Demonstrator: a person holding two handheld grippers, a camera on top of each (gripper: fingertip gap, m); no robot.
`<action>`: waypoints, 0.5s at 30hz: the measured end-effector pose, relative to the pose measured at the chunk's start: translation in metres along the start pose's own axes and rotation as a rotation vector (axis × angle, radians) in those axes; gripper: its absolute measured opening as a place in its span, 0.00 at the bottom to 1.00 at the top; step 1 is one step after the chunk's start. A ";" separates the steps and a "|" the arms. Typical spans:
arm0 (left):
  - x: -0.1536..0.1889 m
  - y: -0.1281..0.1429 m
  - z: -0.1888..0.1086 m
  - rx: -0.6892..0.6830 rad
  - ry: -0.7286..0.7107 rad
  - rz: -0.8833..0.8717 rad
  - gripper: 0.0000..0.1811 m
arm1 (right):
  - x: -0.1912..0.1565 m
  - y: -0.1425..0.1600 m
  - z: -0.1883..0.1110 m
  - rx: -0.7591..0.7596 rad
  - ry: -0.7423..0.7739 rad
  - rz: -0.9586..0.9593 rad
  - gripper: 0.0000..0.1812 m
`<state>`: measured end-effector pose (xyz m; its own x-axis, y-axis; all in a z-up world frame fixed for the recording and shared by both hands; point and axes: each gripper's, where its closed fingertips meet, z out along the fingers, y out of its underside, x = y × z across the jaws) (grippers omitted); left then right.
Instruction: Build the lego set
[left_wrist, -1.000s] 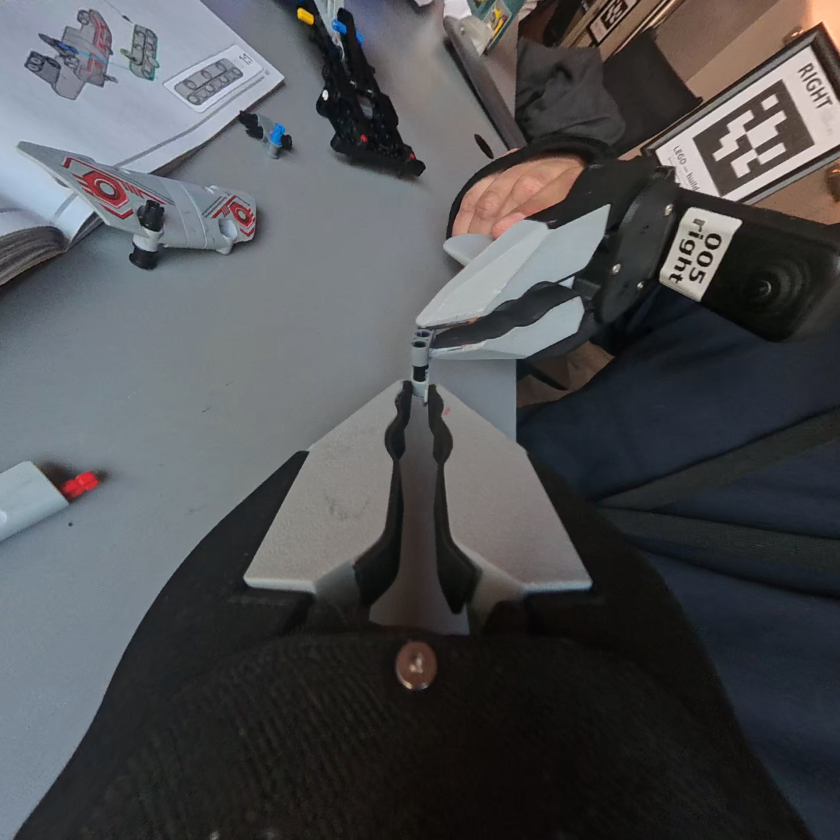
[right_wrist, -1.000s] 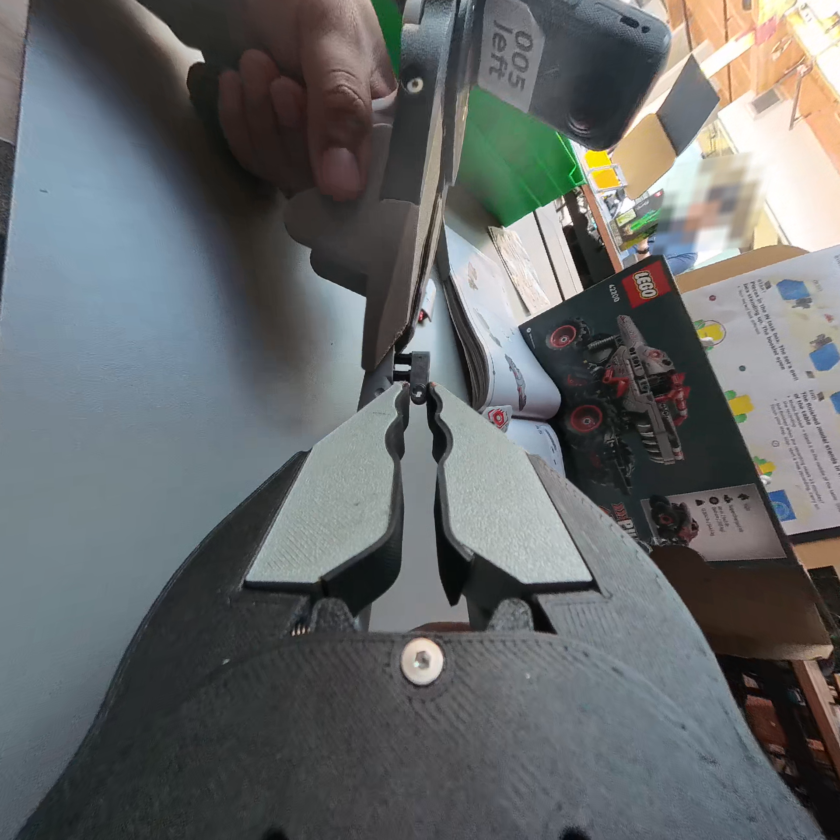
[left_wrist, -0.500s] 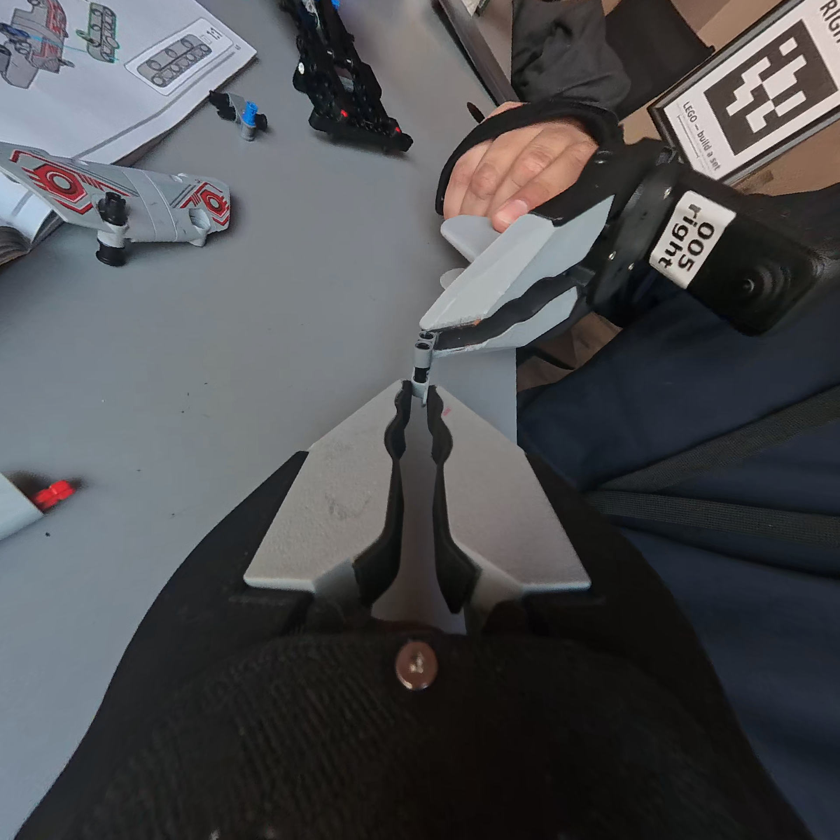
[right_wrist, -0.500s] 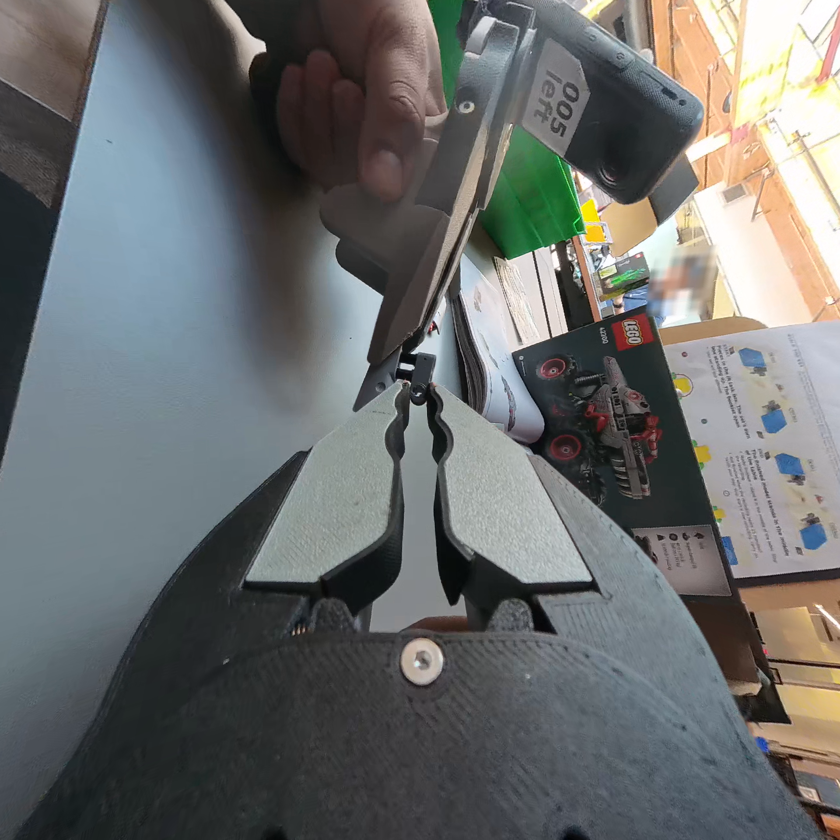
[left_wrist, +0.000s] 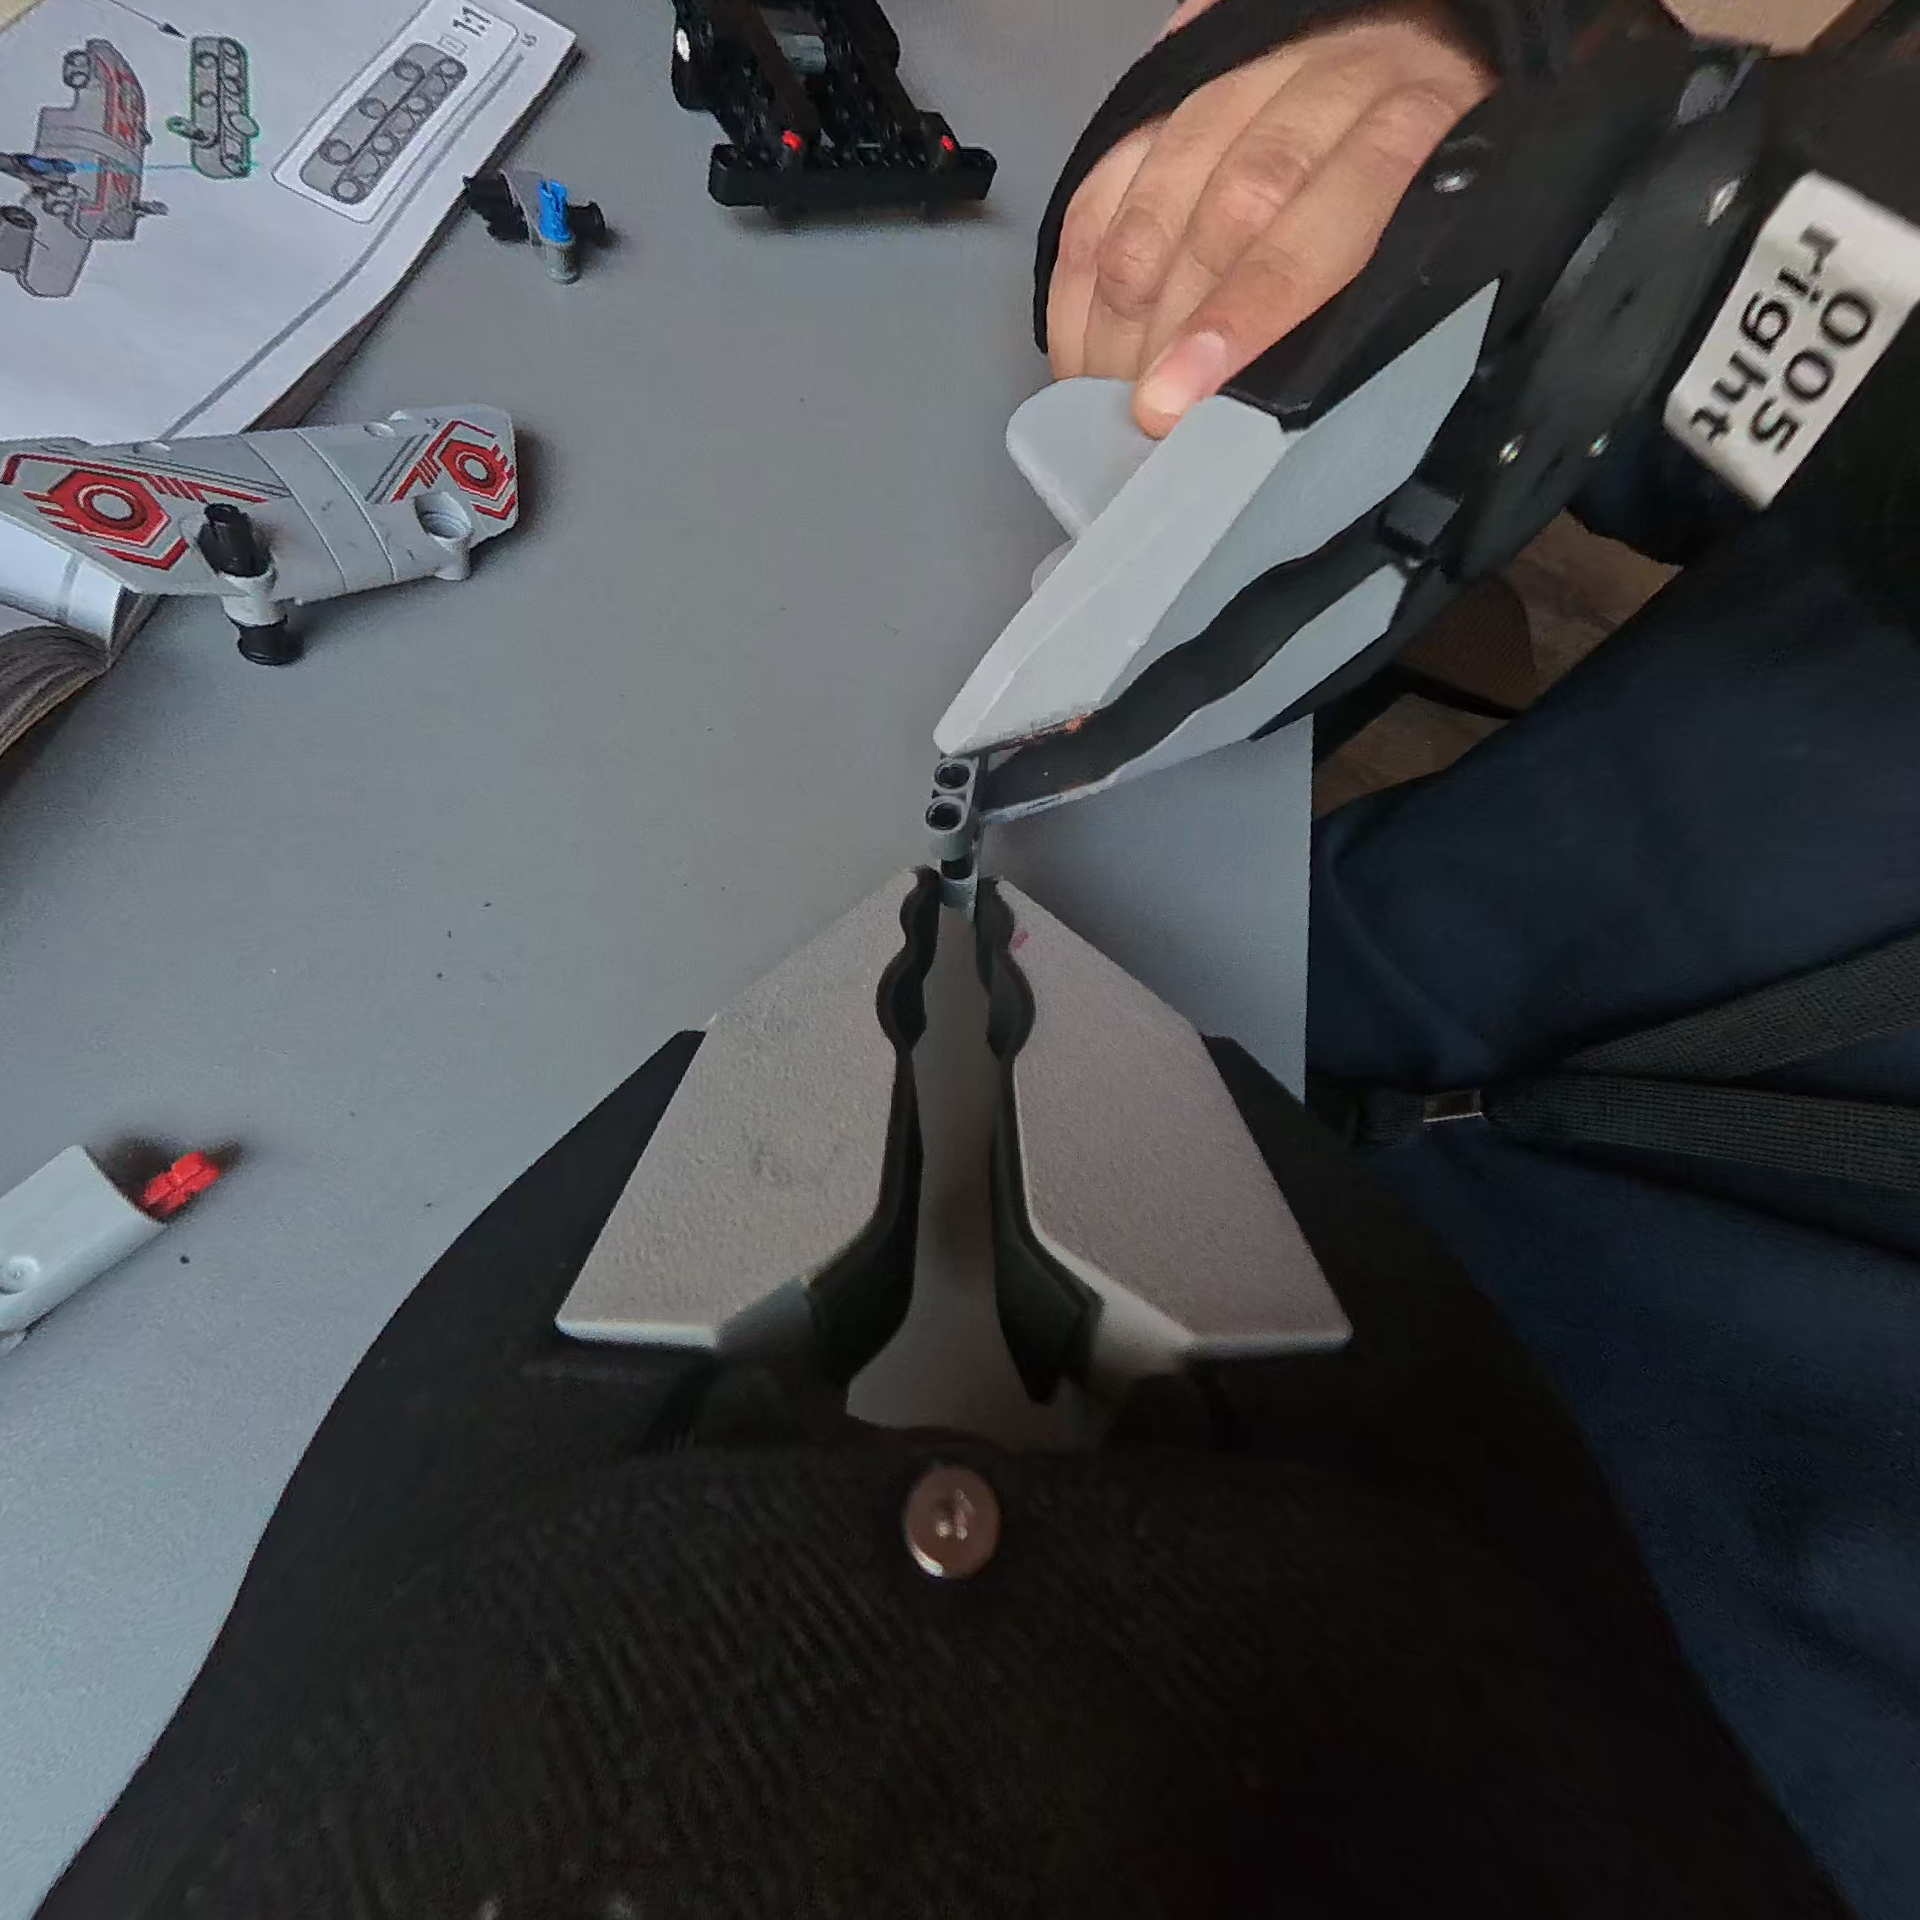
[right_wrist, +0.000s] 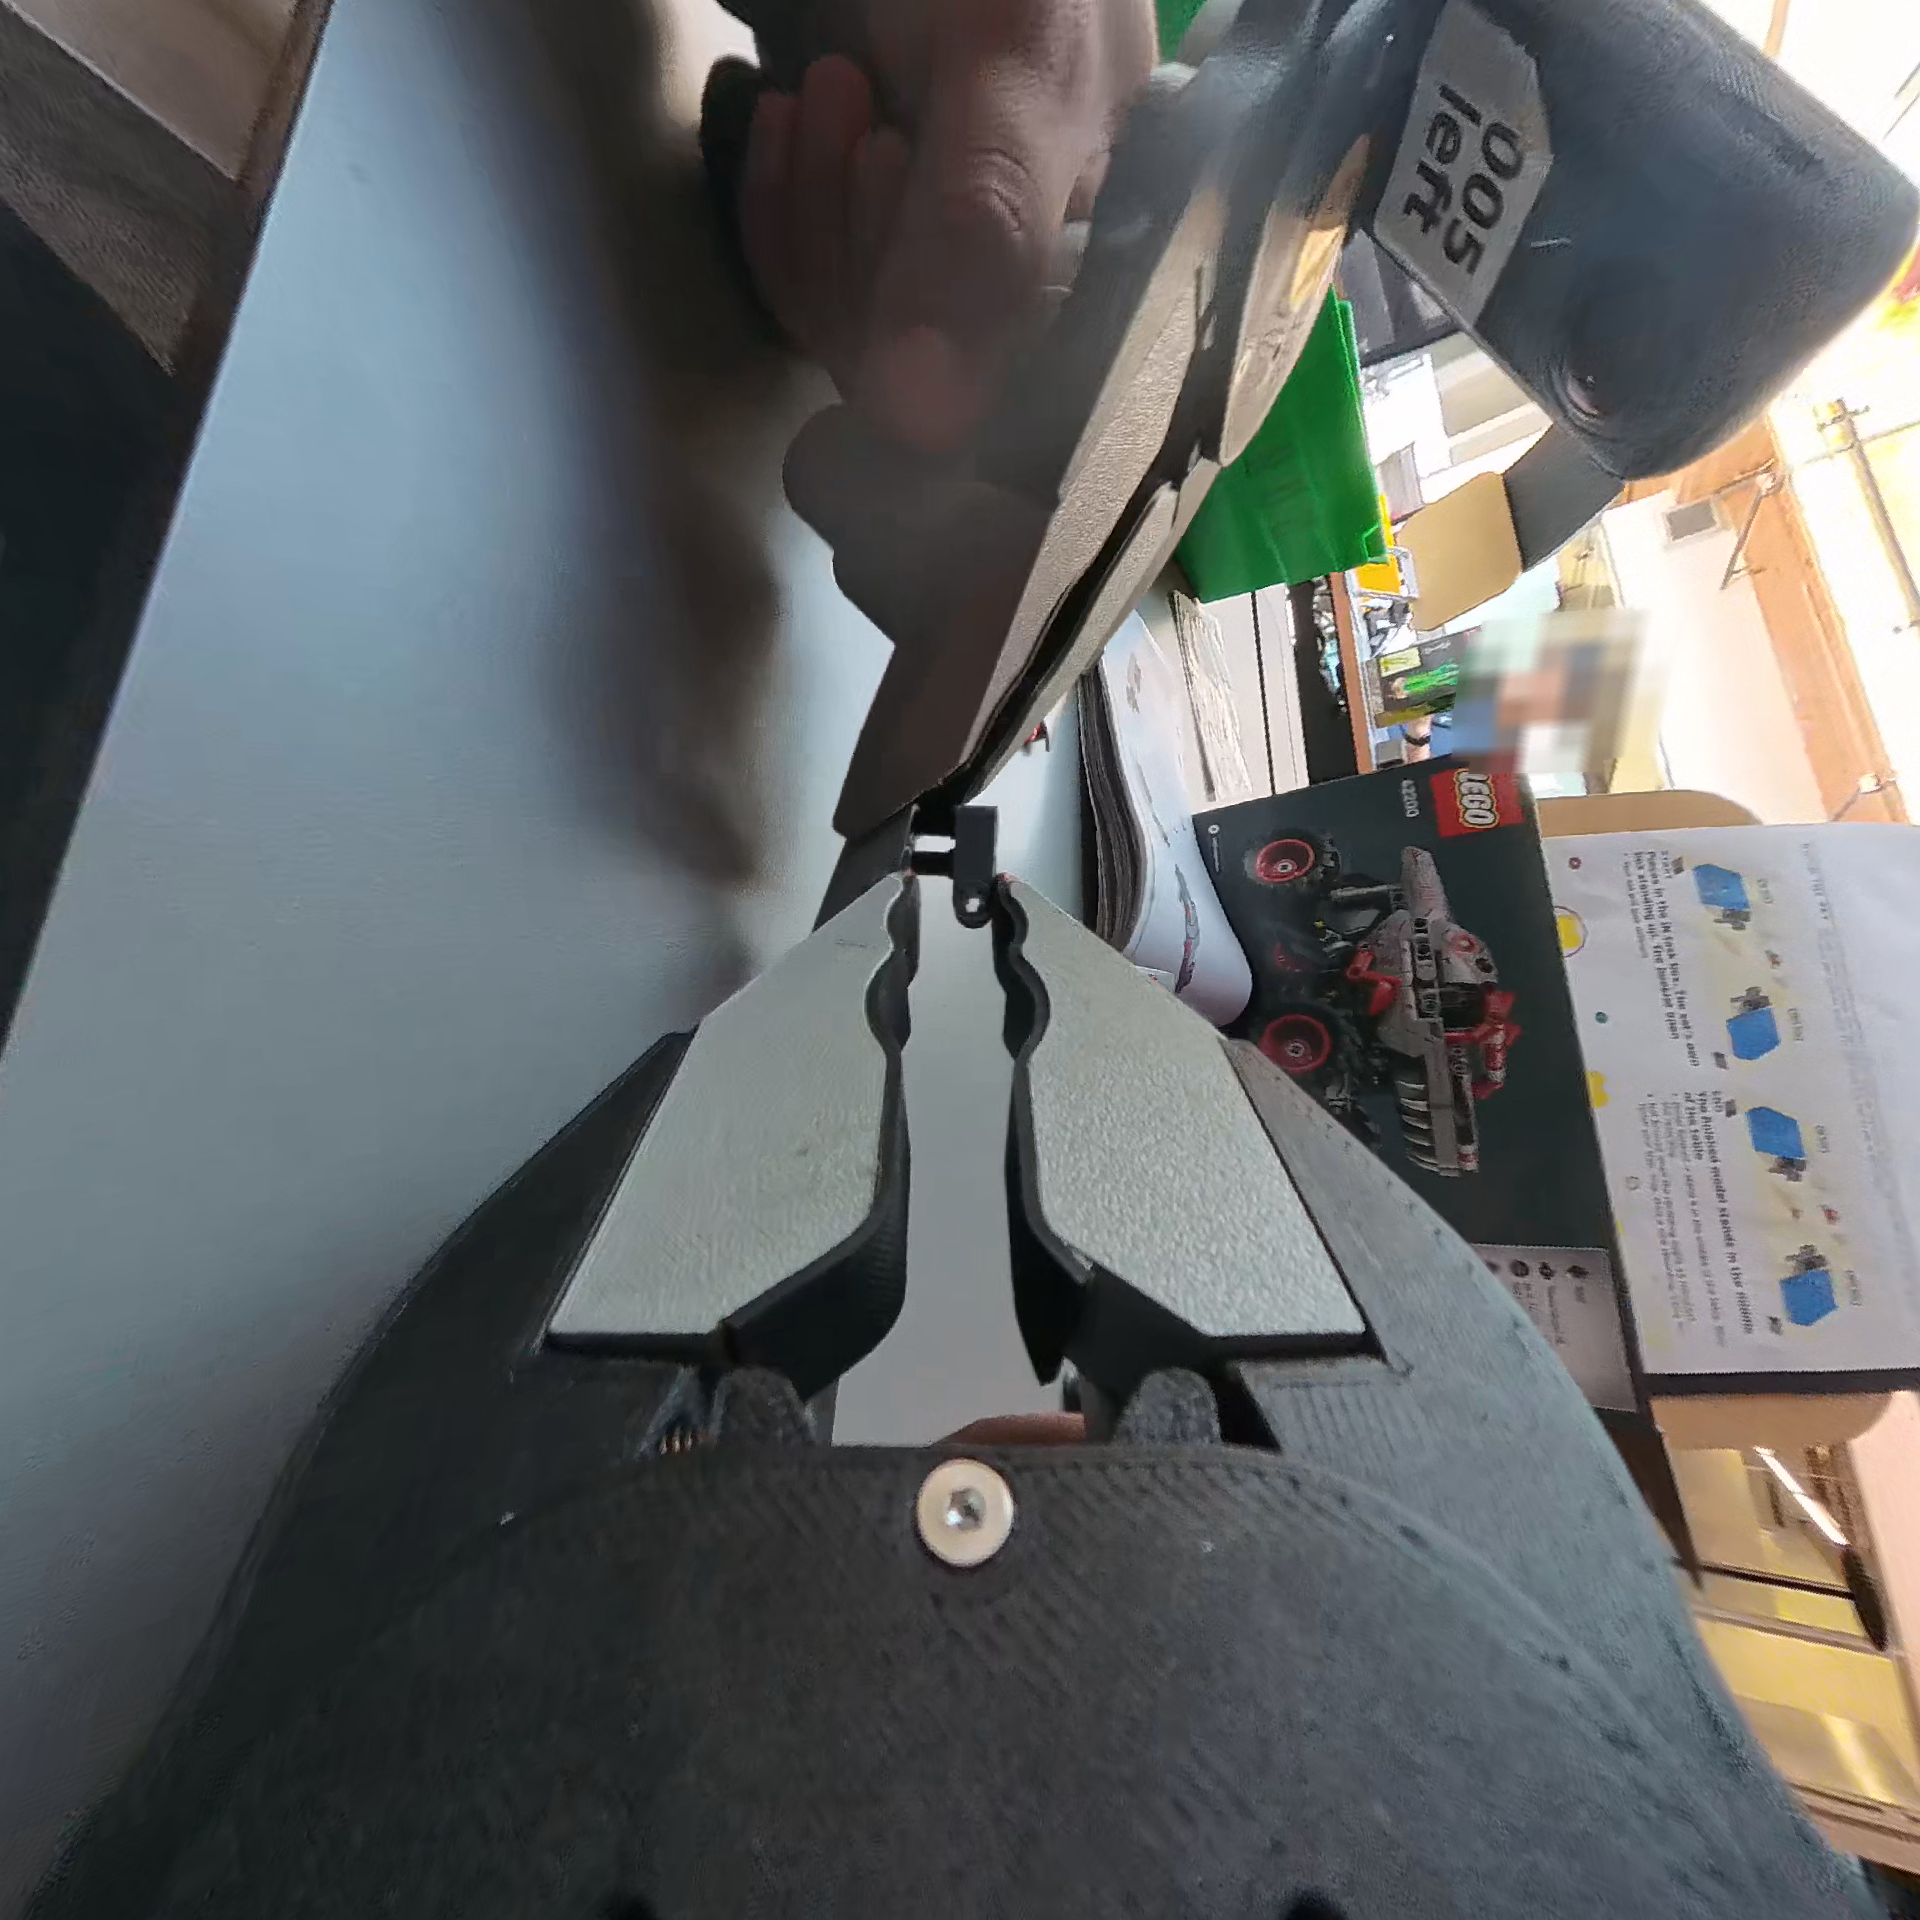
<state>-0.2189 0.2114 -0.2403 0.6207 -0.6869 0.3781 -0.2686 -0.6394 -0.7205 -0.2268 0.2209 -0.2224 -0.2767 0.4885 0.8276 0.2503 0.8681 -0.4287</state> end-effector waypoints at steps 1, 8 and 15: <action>0.000 0.000 0.000 0.004 0.008 -0.005 0.02 | 0.000 0.001 0.000 -0.005 0.008 -0.014 0.05; 0.005 0.000 0.000 0.002 0.012 0.037 0.02 | 0.001 -0.001 -0.003 0.021 -0.001 0.004 0.04; 0.000 0.009 0.004 -0.066 -0.080 0.147 0.02 | -0.002 -0.005 -0.008 0.081 -0.097 0.146 0.04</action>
<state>-0.2178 0.2071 -0.2488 0.6270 -0.7467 0.2222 -0.4067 -0.5570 -0.7242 -0.2205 0.2153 -0.2190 -0.3320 0.6126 0.7173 0.2203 0.7897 -0.5725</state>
